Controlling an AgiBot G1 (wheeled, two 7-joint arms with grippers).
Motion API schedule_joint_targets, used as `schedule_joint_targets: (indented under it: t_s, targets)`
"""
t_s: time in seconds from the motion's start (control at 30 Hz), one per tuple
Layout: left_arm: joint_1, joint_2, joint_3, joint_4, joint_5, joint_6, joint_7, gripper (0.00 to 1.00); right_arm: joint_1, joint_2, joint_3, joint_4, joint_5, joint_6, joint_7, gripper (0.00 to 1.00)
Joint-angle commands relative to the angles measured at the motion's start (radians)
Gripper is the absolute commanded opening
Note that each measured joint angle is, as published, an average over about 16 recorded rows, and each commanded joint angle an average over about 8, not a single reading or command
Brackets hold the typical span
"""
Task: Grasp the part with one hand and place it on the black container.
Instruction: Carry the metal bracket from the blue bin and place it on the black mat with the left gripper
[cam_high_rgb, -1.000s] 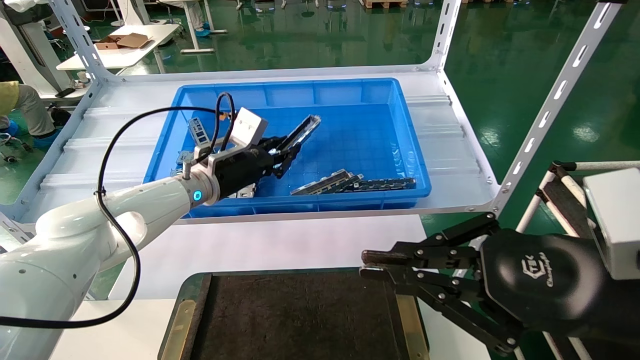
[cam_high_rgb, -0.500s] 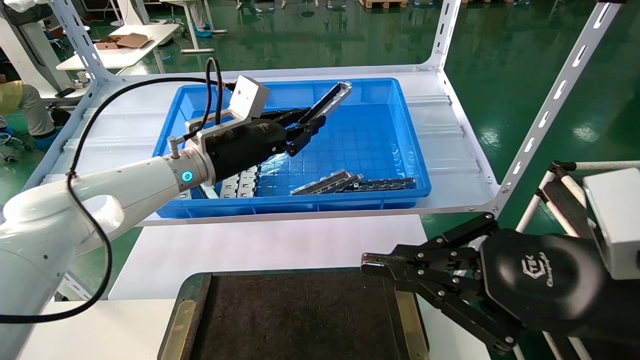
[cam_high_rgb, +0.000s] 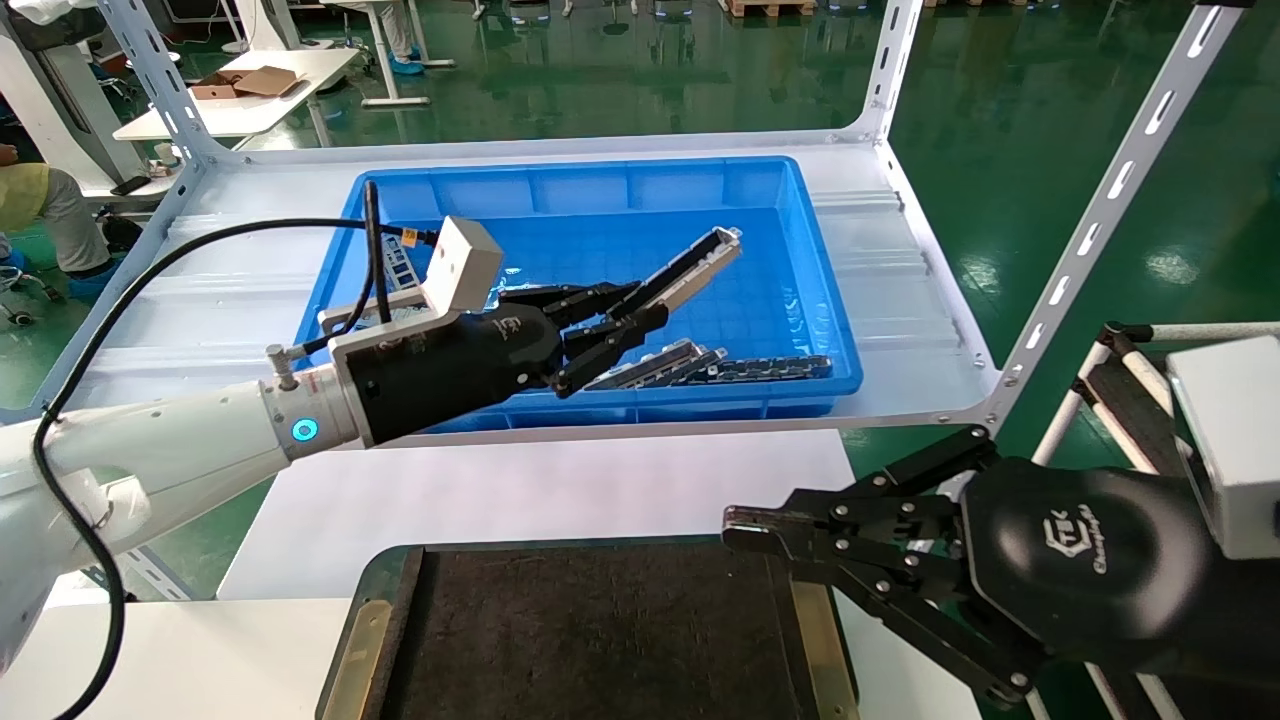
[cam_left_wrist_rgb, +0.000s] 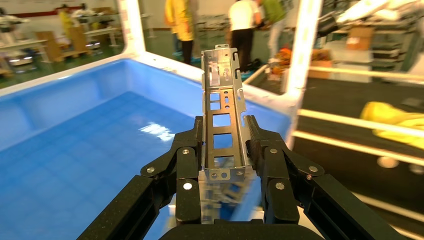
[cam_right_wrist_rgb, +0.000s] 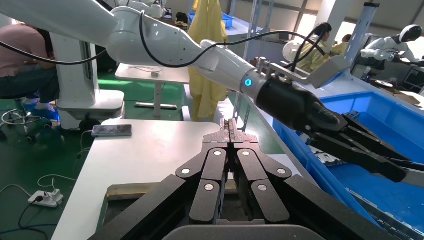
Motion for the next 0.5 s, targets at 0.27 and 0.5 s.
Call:
schedule_joint_targets:
  t_s: [0.27,0.5]
  targets:
    - [0.151,-0.086,-0.004,-0.236,-0.039,0.086,-0.116,0.00,0.000,0.000,0.000,0.000,0.000,0.000,0.000,0.00]
    - [0.334,-0.165,-0.005,-0.510,-0.083,0.087,-0.235,0.00,0.000,0.000,0.000,0.000,0.000,0.000,0.000,0.00]
